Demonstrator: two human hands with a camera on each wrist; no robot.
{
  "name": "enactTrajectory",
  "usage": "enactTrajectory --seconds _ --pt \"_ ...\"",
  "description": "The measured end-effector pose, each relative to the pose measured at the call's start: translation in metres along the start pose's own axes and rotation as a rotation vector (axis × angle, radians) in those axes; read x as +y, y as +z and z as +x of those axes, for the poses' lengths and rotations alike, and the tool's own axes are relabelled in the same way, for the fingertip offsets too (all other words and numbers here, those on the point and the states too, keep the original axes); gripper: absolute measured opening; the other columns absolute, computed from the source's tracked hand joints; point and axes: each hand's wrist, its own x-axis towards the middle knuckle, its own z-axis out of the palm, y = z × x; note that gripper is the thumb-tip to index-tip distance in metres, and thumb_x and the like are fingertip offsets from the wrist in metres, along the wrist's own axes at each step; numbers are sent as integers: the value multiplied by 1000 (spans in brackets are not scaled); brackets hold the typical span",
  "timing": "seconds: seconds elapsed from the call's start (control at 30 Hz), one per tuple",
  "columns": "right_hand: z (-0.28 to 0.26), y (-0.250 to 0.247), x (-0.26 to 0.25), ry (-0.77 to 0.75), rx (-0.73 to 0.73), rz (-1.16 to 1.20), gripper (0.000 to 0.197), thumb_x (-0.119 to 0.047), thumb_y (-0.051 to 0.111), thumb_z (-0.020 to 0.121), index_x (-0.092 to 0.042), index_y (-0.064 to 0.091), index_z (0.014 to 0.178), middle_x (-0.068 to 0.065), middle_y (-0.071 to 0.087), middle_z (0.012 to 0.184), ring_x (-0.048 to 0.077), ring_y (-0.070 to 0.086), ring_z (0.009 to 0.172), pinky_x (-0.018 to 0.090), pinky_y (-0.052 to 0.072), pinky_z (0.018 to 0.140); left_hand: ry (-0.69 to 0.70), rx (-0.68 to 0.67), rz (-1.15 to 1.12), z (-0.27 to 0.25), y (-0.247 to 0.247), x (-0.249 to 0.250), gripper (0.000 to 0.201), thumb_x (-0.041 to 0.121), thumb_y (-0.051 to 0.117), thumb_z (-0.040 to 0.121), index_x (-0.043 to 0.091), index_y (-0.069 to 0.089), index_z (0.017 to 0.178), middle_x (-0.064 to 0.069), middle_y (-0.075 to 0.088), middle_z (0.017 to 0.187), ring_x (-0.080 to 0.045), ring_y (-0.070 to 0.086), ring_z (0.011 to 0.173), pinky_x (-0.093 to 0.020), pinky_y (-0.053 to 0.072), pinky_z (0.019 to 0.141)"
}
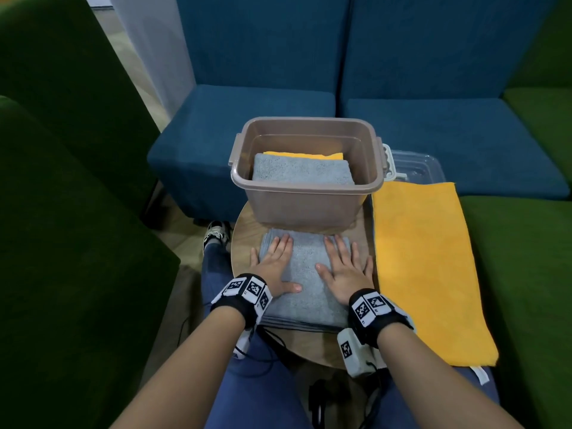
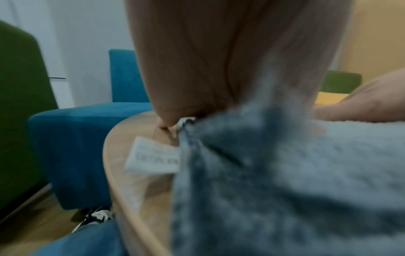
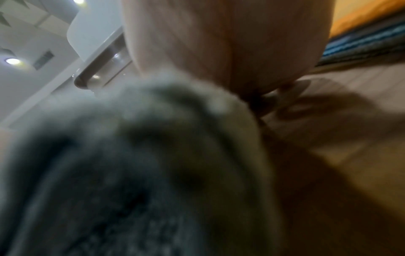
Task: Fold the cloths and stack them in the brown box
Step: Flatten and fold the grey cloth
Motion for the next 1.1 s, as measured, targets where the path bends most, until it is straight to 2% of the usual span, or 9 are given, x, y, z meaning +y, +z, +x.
enactTrajectory --seconds 0.13,0.23,0.4,0.53,0.63,0.73,0.87,1.0,1.1 --pt "-2 -15 -4 -11 80 -49 68 -61 34 95 -39 5 153 -8 7 161 27 6 147 54 11 115 -119 105 -49 -9 -3 5 125 58 71 76 20 -23 150 -4 -32 156 -23 -20 146 -54 1 117" --pt "1 -40 -11 32 47 -81 71 -60 53 86 -35 26 147 4 30 149 31 27 135 47 25 109 -376 298 -142 -19 -3 11 138 62 81 60 10 -8 152 -13 11 157 -32 20 142 -44 25 114" --pt "-10 -52 -15 232 -150 -250 57 -58 58 86 -20 53 127 7 49 138 27 34 135 49 19 112 -493 373 -392 -21 1 7 83 40 87 65 6 41 126 -12 37 133 -29 48 119 -34 42 99" --pt "-29 -54 -11 278 -279 -328 24 -45 61 86 -21 58 90 -2 64 95 22 57 105 54 8 116 -463 251 -265 -15 1 -1 63 47 79 73 11 58 120 -7 43 130 -30 42 123 -43 36 106" --pt "-33 -61 -16 224 -118 -403 35 -50 64 84 -22 56 104 0 58 113 25 48 121 51 15 112 -280 214 -199 -8 -5 2 53 34 74 80 14 56 126 -10 48 134 -31 40 127 -39 32 106" --pt "-15 -60 -21 51 92 -135 48 -47 62 88 -17 53 124 6 54 129 27 47 125 46 29 106 -127 166 -216 -7 -13 15 42 15 67 82 11 56 122 -12 60 120 -32 55 115 -33 41 94" --pt "7 -46 -25 6 103 279 40 -25 66 90 -11 56 126 5 65 106 23 60 102 35 49 89 -186 127 -287 -9 -15 16 57 10 68 79 14 43 130 -8 58 112 -30 56 111 -33 45 91" --pt "16 -36 -23 34 185 370 5 -17 68 88 -21 63 87 -3 62 83 19 61 86 25 43 72 -236 132 -319 -19 -14 -9 68 40 68 67 26 44 129 -1 60 114 -28 55 113 -40 33 107" --pt "21 -35 -28 19 181 403 26 -23 71 86 -17 63 110 5 62 113 23 59 105 32 47 89 -299 207 -461 -21 -5 -33 51 69 57 56 36 53 95 8 60 102 -22 53 107 -35 31 98"
